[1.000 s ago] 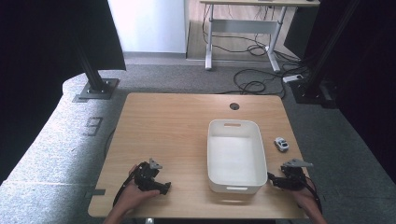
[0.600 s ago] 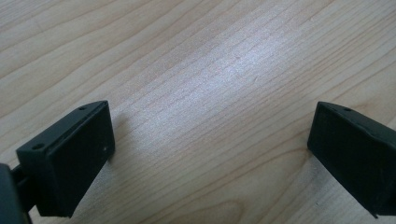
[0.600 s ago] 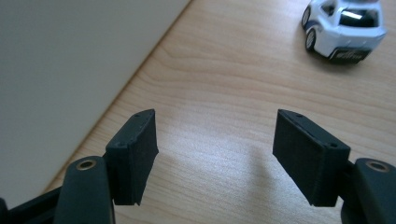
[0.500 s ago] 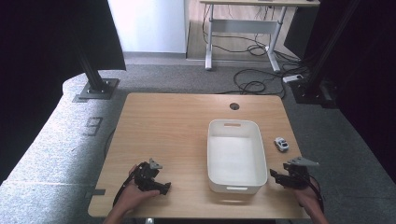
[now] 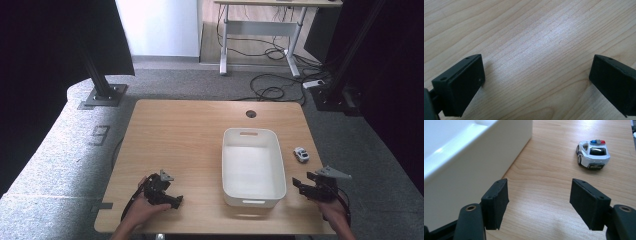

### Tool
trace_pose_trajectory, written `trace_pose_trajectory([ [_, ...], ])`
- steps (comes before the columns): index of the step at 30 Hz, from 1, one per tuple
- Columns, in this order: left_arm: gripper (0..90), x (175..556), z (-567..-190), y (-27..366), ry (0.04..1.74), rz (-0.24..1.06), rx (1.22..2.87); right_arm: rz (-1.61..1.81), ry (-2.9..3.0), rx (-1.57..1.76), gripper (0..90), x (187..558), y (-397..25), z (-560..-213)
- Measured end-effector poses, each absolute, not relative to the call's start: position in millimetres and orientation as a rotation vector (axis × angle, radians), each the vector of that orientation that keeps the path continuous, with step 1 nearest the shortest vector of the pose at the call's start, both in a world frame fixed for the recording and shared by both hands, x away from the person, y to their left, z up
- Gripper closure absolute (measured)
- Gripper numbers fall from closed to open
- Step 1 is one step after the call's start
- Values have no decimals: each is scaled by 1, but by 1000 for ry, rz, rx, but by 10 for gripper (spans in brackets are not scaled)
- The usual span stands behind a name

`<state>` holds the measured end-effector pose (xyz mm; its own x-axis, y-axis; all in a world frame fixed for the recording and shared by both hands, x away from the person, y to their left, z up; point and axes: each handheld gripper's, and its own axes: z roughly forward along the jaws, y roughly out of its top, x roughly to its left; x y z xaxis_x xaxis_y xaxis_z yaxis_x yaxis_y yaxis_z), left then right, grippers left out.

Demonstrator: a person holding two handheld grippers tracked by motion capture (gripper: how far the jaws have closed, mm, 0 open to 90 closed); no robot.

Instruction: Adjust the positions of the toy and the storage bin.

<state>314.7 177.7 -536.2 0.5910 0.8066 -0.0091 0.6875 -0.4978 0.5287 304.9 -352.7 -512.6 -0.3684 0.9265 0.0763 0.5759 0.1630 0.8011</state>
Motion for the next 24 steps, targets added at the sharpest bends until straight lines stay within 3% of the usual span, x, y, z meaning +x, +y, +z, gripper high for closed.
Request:
trace_pose_trajectory([
  [24,0,315,-536,178,1187,329,2337,1165,1993,1365,302,299,-337,-495],
])
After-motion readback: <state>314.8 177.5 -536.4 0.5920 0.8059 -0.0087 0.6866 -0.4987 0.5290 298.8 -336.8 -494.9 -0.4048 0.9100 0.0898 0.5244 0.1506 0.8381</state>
